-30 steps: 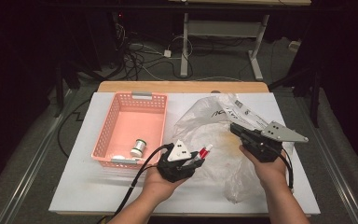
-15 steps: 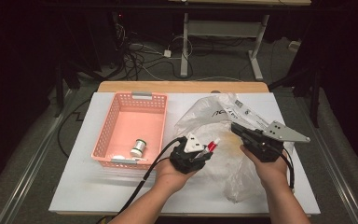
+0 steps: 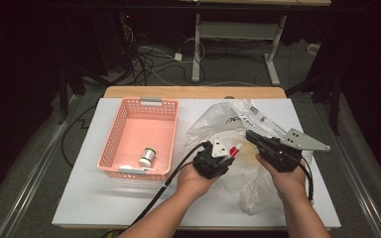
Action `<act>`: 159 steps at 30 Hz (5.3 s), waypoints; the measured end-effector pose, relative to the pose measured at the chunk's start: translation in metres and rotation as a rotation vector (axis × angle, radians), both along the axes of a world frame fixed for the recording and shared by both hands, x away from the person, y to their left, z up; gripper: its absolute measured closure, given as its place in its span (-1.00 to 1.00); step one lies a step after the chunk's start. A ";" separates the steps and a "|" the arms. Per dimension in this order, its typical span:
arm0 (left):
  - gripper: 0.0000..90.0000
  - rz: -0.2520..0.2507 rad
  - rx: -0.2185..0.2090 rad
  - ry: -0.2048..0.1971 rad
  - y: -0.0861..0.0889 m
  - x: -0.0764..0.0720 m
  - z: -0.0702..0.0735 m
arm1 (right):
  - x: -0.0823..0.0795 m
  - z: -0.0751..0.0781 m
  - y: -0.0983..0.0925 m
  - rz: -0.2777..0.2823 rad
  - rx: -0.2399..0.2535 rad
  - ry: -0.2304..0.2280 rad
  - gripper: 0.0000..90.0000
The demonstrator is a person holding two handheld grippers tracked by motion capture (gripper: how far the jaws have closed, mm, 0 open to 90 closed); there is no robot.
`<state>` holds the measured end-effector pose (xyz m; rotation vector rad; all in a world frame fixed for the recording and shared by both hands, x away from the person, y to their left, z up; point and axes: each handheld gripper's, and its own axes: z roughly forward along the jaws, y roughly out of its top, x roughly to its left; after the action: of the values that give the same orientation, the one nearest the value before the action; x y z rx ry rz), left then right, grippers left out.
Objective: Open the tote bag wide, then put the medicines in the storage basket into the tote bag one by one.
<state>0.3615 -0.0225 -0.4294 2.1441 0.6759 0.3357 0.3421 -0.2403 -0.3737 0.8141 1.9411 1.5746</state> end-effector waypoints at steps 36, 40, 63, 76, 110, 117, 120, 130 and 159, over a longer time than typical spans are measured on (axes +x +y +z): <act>0.48 0.070 0.025 0.023 -0.045 0.040 -0.033 | 0.003 0.000 -0.003 -0.006 0.016 0.003 1.00; 0.47 0.072 0.035 0.027 -0.048 0.044 -0.036 | 0.003 -0.001 -0.003 -0.005 0.017 0.006 1.00; 0.03 0.045 0.015 0.050 -0.045 0.035 -0.037 | 0.005 -0.002 -0.005 -0.007 0.017 0.010 1.00; -0.20 -0.032 -0.048 0.062 -0.023 0.000 -0.023 | 0.005 -0.004 -0.003 -0.007 0.013 0.015 1.00; -1.00 -0.071 -0.147 0.058 0.066 -0.066 0.006 | 0.007 -0.005 -0.005 -0.022 -0.002 0.017 1.00; -1.00 -0.022 -0.176 0.043 0.096 -0.063 0.020 | 0.009 -0.004 -0.005 -0.031 0.004 0.020 1.00; -1.00 0.010 -0.173 0.033 0.108 -0.061 0.023 | 0.008 -0.005 -0.006 -0.029 0.007 0.023 1.00; -1.00 0.140 -0.146 0.007 0.147 -0.048 0.026 | 0.008 -0.003 -0.006 -0.022 0.010 0.012 1.00; -1.00 0.418 -0.140 0.060 0.232 -0.019 0.021 | 0.004 -0.002 -0.010 -0.013 0.024 0.010 1.00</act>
<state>0.3429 0.2097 -0.4085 1.8768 1.1521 0.4324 0.3463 -0.2507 -0.3757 0.8443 1.9231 1.5918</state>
